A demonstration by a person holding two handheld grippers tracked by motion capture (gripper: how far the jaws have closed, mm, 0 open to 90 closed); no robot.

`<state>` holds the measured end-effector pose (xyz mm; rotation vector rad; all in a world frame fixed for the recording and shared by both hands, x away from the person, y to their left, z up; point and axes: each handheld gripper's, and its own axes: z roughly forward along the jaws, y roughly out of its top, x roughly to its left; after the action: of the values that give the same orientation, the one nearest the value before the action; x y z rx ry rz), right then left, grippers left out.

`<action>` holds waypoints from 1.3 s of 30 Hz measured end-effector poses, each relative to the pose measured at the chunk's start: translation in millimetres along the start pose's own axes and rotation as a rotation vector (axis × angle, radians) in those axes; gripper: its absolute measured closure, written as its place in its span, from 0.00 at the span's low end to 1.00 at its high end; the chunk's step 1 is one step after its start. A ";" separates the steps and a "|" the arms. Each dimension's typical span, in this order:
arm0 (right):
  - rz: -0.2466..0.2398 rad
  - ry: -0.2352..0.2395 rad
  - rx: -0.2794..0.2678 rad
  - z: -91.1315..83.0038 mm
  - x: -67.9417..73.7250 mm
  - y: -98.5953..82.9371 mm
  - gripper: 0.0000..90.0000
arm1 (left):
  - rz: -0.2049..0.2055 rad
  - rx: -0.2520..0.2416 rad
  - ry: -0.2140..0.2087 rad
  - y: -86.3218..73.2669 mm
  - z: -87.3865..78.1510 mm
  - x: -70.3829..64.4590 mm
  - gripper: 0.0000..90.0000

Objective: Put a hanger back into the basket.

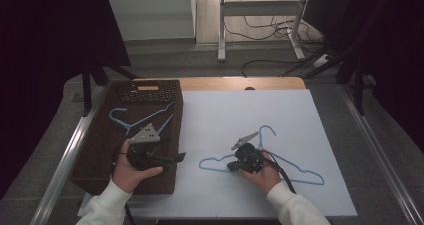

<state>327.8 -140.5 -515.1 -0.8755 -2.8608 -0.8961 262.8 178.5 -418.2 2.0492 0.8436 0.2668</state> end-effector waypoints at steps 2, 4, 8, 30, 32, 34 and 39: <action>-0.012 0.013 0.009 -2.6 8.8 -6.8 1.00 | -0.004 -0.003 0.000 0.0 -0.4 0.8 0.26; -0.027 0.030 0.020 -5.9 16.5 -14.1 1.00 | -0.005 -0.002 0.001 -0.2 -0.3 1.4 0.26; -0.032 0.060 0.029 -13.7 25.2 -29.4 1.00 | -0.003 0.001 0.000 0.0 0.8 0.8 0.26; 0.152 -0.167 -0.090 -59.9 -20.2 -35.7 0.86 | 0.002 0.007 -0.004 1.2 4.0 -0.9 0.26; 0.205 -0.203 -0.091 -57.3 -31.7 -33.0 0.79 | 0.002 0.008 -0.005 1.0 4.3 -0.6 0.26; 0.238 -0.222 -0.083 -53.6 -39.5 -30.0 0.77 | 0.001 0.009 -0.004 0.8 4.4 -0.3 0.26; 0.254 -0.245 -0.035 -39.1 -43.2 -20.7 0.77 | 0.000 0.005 -0.004 0.7 3.7 0.0 0.26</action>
<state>347.8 -197.2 -500.9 -1.4048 -2.8398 -0.8660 264.9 175.9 -419.8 2.0541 0.8431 0.2608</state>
